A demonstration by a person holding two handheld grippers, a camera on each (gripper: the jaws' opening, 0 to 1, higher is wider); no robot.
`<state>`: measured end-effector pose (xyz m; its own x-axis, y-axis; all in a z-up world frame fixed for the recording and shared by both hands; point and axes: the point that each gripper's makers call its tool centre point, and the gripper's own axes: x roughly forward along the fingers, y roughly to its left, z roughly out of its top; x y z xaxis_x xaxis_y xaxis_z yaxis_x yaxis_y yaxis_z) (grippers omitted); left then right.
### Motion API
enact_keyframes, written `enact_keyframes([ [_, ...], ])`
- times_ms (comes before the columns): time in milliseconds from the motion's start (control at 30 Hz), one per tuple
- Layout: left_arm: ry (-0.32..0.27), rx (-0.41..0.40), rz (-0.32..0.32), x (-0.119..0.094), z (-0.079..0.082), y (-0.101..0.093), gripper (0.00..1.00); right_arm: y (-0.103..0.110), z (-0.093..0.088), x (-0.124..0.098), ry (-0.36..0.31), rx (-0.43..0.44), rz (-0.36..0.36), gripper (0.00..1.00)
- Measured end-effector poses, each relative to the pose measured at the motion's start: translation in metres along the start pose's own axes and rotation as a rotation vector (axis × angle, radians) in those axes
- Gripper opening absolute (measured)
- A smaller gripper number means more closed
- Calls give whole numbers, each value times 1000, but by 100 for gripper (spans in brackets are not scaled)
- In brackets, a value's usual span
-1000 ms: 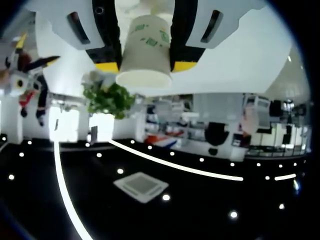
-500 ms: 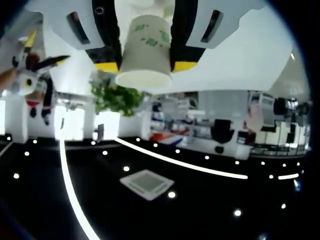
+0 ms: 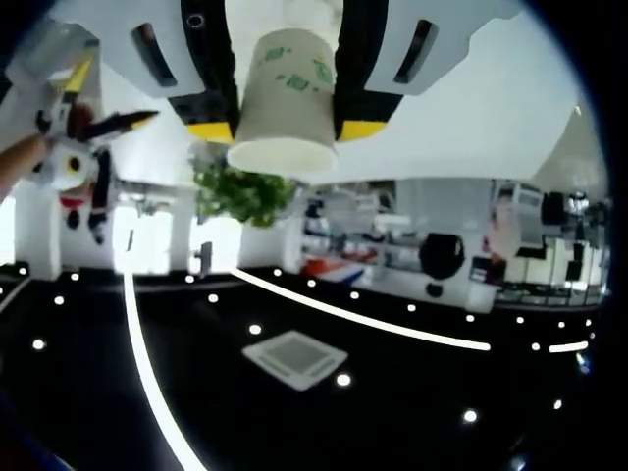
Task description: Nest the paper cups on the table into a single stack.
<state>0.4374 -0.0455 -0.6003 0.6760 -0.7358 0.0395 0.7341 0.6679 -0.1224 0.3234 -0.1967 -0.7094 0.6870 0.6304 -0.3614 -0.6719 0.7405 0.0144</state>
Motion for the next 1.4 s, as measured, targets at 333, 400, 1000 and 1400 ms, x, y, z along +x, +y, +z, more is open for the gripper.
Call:
enact_keyframes([
  [333,-30,-12,-5,-15,5,-21,36,3,-3,-7,7,-5,4,100],
  [400,-27,-7,-11,-16,5,-25,36,3,-3,-8,8,-5,3,100],
  [1000,-17,20,-72,-27,1,-61,37,6,-5,-9,2,2,-2,100],
  [1400,-22,-6,-94,-37,-10,-81,36,5,-9,-11,6,11,-7,100],
])
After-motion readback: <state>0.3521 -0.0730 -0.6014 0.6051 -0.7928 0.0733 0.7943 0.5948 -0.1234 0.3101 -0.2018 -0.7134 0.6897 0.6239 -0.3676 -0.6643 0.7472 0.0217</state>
